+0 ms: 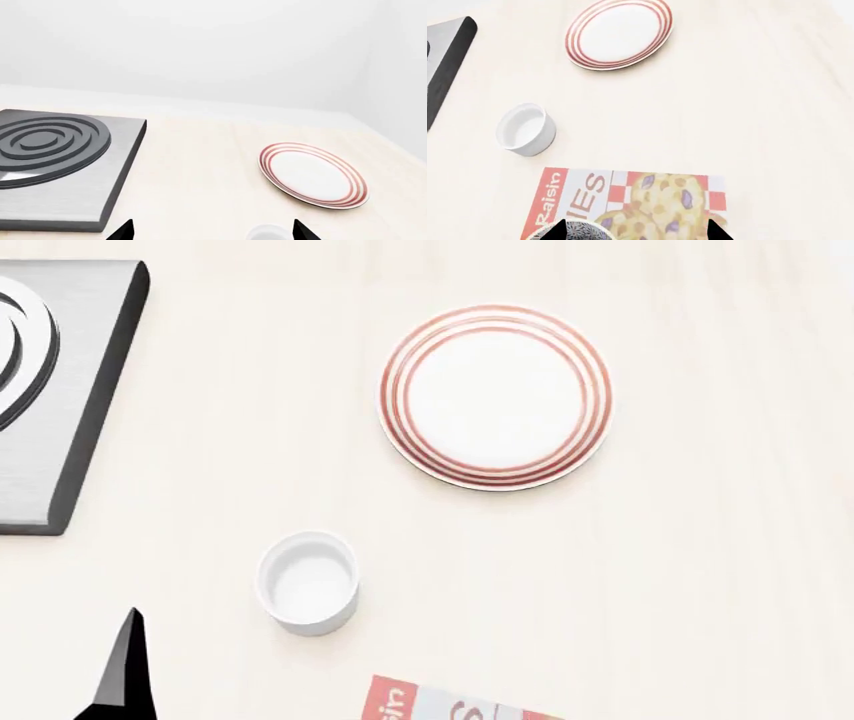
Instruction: Pick the akita bowl on the cookies box and place it on the plate.
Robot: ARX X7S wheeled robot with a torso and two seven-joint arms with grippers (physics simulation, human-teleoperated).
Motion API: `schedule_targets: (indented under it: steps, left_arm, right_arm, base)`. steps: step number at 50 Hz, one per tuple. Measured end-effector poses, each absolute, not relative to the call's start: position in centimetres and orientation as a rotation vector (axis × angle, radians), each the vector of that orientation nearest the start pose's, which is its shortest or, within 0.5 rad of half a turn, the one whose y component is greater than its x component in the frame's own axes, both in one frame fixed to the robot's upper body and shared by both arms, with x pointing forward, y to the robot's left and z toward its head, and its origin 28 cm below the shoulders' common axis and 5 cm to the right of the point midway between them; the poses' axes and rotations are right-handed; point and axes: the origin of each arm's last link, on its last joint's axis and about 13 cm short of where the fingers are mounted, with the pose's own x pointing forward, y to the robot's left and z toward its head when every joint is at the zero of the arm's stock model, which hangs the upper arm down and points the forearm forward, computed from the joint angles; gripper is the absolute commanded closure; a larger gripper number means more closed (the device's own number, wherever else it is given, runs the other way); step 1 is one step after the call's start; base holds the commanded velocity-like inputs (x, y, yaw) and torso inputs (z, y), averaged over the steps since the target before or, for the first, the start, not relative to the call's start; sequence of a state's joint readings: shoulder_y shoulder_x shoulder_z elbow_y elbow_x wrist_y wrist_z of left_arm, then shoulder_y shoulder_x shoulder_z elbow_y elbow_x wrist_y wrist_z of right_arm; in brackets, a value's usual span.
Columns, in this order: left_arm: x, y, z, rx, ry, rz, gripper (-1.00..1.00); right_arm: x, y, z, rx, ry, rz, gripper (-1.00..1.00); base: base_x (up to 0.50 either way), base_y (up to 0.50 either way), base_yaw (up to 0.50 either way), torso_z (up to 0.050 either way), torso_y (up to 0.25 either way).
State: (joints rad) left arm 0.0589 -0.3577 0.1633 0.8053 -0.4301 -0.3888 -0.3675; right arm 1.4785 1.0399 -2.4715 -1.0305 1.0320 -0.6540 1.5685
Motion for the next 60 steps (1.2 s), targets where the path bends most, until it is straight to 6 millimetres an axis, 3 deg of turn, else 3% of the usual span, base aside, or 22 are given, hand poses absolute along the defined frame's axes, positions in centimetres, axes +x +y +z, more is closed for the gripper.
schedule_targets:
  steps: [46,47,60]
  left_arm:
    - [16.4,20.6,13.5,-0.101,-0.228,-0.094,-1.0]
    - [16.4,20.6,13.5,-0.101,-0.228,-0.094,-1.0]
    - [16.3,20.5,13.6,-0.1,-0.229,-0.096,-1.0]
  right_arm:
    - [9.2,-8.9,17.1,0.265,0.504,0.058,-1.0]
    - [9.2,-8.8,17.1,0.268,0.507,0.059,1.0]
    - [9.1,-8.7,16.7,0.293,0.523,0.053,1.0]
  base:
    - [0.0,0.0,0.0,0.0,0.0]
    - [0.0,0.0,0.0,0.0,0.0]
    - [0.0,0.0,0.0,0.0,0.0]
